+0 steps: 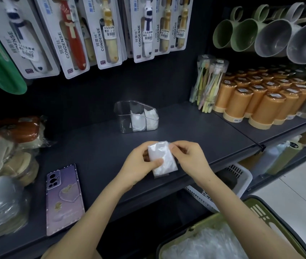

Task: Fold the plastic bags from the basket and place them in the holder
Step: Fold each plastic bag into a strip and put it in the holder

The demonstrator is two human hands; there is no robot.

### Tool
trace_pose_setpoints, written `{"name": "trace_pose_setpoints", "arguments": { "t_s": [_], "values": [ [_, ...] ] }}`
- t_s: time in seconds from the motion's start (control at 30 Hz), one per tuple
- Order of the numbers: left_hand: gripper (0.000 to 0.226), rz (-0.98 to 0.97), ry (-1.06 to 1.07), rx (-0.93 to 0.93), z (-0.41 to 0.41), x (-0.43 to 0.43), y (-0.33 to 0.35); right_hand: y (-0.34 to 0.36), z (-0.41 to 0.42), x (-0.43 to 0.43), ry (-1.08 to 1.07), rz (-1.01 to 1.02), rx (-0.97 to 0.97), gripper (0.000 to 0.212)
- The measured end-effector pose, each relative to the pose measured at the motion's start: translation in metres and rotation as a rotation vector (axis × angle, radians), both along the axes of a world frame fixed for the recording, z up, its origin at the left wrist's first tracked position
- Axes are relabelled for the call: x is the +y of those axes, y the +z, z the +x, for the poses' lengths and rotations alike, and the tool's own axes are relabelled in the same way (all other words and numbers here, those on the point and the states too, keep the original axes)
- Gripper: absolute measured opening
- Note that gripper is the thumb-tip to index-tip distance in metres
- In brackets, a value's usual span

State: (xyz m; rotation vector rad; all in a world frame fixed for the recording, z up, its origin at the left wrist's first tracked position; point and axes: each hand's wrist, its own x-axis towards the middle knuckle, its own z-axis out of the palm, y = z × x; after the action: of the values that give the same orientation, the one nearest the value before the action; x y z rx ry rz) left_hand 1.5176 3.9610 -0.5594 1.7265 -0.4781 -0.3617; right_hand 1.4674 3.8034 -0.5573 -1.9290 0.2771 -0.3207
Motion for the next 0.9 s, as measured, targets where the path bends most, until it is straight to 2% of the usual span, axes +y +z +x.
{"name": "trace_pose_setpoints", "arguments": {
  "t_s": [0.13, 0.2, 0.3, 0.4, 0.47, 0.57, 0.63, 0.73, 0.83, 0.9],
  "values": [
    [0.046, 0.035, -0.050, 0.001, 0.0009, 0.0019, 0.0014, 0.0058, -0.0044, -0.0025, 0.081, 0.118, 0.040, 0.025],
    [0.045, 0.030, -0.079, 0.017, 0.0008, 0.0028, 0.0016, 0.0073, -0.0068, -0.0026, 0.125, 0.168, 0.057, 0.019],
    [0.041, 0.059, -0.103, 0.004, 0.0004, 0.0036, 0.0015, 0.0037, -0.0058, -0.0033, 0.164, 0.123, 0.079, 0.014],
    [0.043, 0.094, -0.121, -0.018, 0.0004, 0.0044, 0.0017, 0.0038, -0.0053, -0.0053, 0.090, 0.097, 0.039, 0.007],
    [0.045, 0.114, -0.137, -0.035, 0.0002, 0.0046, 0.0026, 0.0048, -0.0053, -0.0078, 0.075, 0.103, 0.025, 0.012],
    [0.045, 0.135, -0.151, -0.056, 0.0007, 0.0044, 0.0022, 0.0046, -0.0050, -0.0097, 0.162, 0.140, 0.084, 0.022],
    [0.045, 0.119, -0.145, -0.037, 0.0014, 0.0044, 0.0005, 0.0047, -0.0057, -0.0080, 0.195, 0.114, 0.082, 0.018],
    [0.042, 0.020, -0.110, 0.083, 0.0036, 0.0040, -0.0016, 0.0033, -0.0054, -0.0073, 0.082, 0.145, 0.011, 0.001],
    [0.033, -0.066, -0.078, 0.211, 0.0041, 0.0032, -0.0002, 0.0023, -0.0046, -0.0072, -0.046, 0.253, -0.066, 0.012],
    [0.025, -0.076, -0.093, 0.214, 0.0024, 0.0016, -0.0005, 0.0020, -0.0053, -0.0049, -0.100, 0.333, -0.105, 0.015]
  ]
}}
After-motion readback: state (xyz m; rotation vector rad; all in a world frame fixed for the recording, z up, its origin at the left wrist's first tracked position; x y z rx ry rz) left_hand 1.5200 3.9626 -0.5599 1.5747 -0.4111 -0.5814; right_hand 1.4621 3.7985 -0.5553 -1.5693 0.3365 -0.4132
